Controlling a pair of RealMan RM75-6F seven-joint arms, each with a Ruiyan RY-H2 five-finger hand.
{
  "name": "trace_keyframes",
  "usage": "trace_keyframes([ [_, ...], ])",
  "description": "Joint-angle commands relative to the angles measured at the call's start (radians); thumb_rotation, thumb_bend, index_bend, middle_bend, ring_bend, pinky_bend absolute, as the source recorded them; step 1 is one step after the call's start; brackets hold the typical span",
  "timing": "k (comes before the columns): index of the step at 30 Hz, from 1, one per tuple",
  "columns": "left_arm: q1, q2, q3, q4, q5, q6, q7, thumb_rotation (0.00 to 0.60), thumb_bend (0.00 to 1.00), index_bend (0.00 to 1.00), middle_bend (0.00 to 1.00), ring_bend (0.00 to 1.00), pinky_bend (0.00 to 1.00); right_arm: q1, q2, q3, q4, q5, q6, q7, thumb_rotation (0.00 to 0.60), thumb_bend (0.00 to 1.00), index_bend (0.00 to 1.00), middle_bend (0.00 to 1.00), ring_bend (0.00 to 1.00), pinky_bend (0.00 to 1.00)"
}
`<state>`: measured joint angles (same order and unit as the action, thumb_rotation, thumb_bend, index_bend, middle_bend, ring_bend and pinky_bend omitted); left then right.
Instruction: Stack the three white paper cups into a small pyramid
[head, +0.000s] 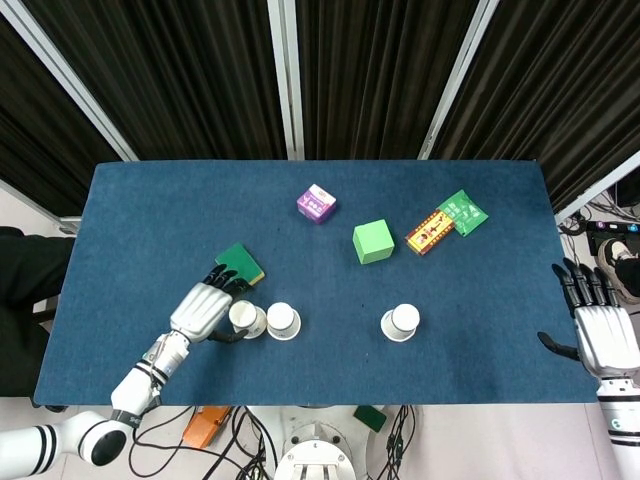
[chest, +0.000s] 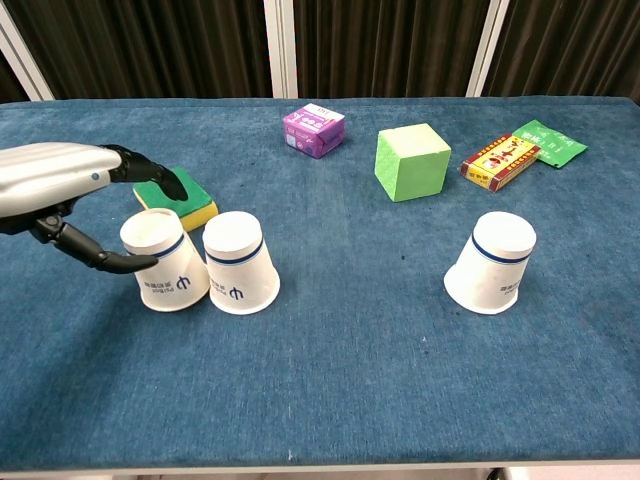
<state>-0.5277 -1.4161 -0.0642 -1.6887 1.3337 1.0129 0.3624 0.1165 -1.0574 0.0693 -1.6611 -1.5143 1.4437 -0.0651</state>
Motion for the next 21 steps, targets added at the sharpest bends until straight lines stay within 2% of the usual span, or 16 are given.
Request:
trace_keyframes([
  [1, 0.007, 0.01, 0.008, -0.012, 0.011, 0.019, 0.0, 0.421, 0.23, 0.19, 0.2, 0.11, 0.0, 0.021, 0.003, -0.014, -0.015, -0.024, -0.036, 0.0, 0.6, 0.25, 0.0, 0.07, 0.0, 0.01],
  [6, 0.048, 0.048, 0.023, -0.041, 0.056, 0.103, -0.03, 0.42, 0.23, 0.19, 0.2, 0.11, 0.0, 0.101, -0.009, -0.043, -0.053, -0.106, -0.152, 0.024, 0.6, 0.25, 0.0, 0.07, 0.0, 0.02],
  [10, 0.091, 0.085, 0.033, -0.05, 0.089, 0.18, -0.07, 0.418, 0.23, 0.19, 0.2, 0.11, 0.0, 0.179, -0.053, -0.04, -0.074, -0.141, -0.248, 0.016, 0.6, 0.25, 0.01, 0.06, 0.0, 0.08],
  [16, 0.144, 0.127, 0.047, -0.036, 0.105, 0.25, -0.136, 0.418, 0.23, 0.19, 0.2, 0.11, 0.0, 0.291, -0.126, -0.005, -0.097, -0.074, -0.413, -0.085, 0.6, 0.27, 0.1, 0.08, 0.0, 0.13],
  [21, 0.168, 0.139, 0.059, -0.011, 0.111, 0.266, -0.179, 0.419, 0.23, 0.19, 0.2, 0.11, 0.0, 0.347, -0.174, 0.019, -0.102, 0.015, -0.494, -0.177, 0.6, 0.37, 0.17, 0.1, 0.01, 0.15],
])
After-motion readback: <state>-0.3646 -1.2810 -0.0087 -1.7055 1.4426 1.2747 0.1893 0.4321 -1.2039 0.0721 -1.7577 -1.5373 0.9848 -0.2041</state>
